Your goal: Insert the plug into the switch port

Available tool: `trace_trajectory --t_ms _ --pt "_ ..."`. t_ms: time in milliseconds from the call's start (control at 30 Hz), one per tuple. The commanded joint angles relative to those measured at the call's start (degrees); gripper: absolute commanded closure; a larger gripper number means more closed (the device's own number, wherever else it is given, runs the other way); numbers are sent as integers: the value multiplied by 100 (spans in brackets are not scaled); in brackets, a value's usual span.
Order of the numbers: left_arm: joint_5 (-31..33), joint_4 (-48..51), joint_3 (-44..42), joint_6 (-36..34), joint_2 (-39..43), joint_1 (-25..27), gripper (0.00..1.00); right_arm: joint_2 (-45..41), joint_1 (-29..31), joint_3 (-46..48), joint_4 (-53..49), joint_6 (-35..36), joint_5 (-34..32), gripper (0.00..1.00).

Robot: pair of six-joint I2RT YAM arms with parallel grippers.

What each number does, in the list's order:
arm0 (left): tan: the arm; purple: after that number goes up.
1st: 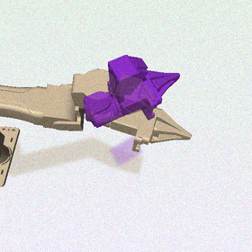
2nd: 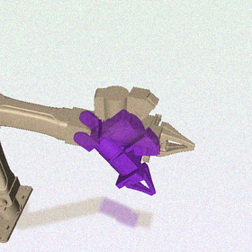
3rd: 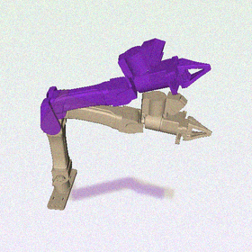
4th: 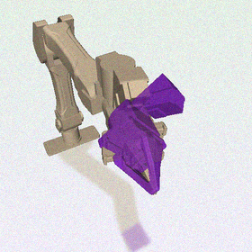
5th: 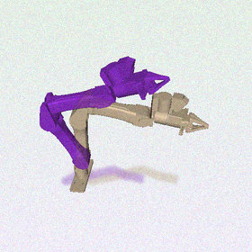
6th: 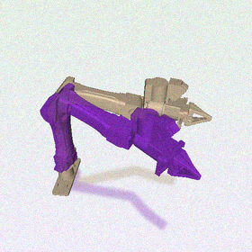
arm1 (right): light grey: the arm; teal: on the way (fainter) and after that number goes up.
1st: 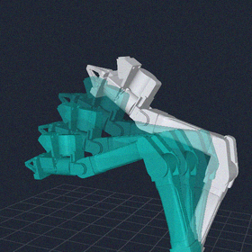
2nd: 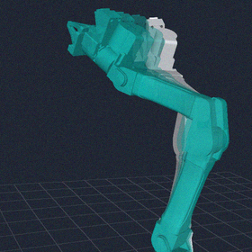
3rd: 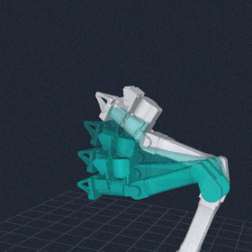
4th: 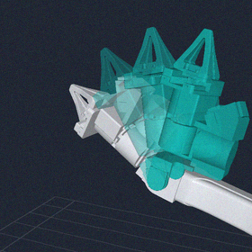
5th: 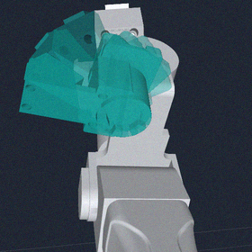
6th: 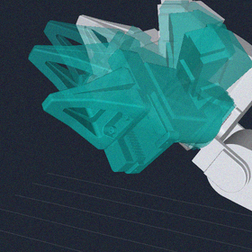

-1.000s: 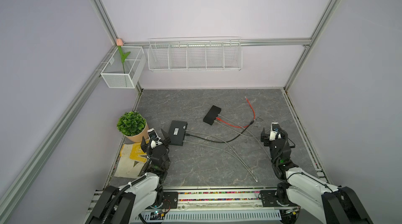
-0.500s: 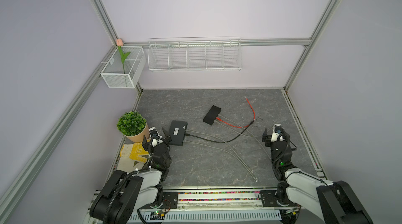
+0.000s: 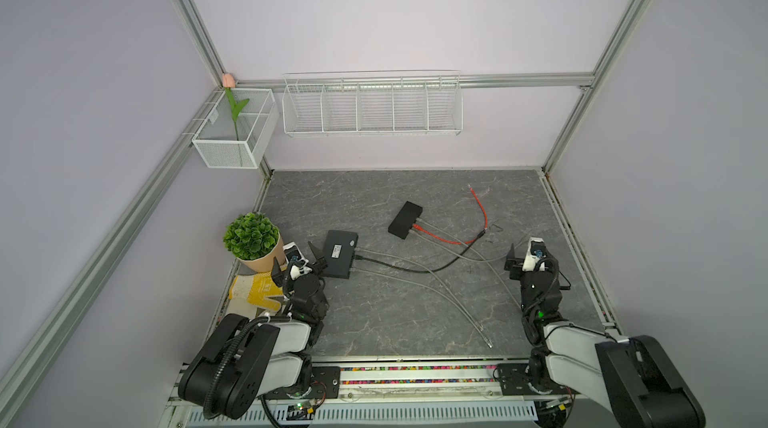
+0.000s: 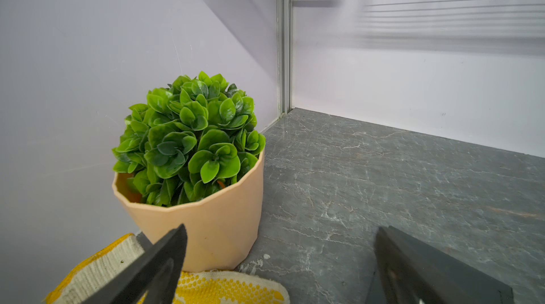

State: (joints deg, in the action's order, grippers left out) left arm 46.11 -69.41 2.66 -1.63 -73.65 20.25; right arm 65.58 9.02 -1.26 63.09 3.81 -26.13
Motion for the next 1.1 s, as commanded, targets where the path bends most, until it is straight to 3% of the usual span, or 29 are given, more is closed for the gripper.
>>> trace_trajectory --t_ms 0,267,467,633,733,900,1067 --pt "-109 77 253 -127 -13 -40 1 245 -116 196 890 -205 -44 11" --pt "-50 -336 272 -221 -330 -39 1 1354 -146 55 1913 50 487 11" --pt "13 -612 257 -306 -543 -47 1 1448 -154 -10 1900 122 622 11" --pt "-15 -1154 308 -369 -1116 -117 1 1845 -113 -205 1904 497 1297 11" --pt "-19 -1150 284 -331 -1089 -142 1 2088 -110 -308 1909 488 1238 11" --pt "-653 -1161 498 -621 -1601 -168 1 2453 -115 -472 1910 605 1518 11" --pt "-794 -1154 510 -705 -1631 -118 1 2435 -128 -454 1908 575 1495 12"
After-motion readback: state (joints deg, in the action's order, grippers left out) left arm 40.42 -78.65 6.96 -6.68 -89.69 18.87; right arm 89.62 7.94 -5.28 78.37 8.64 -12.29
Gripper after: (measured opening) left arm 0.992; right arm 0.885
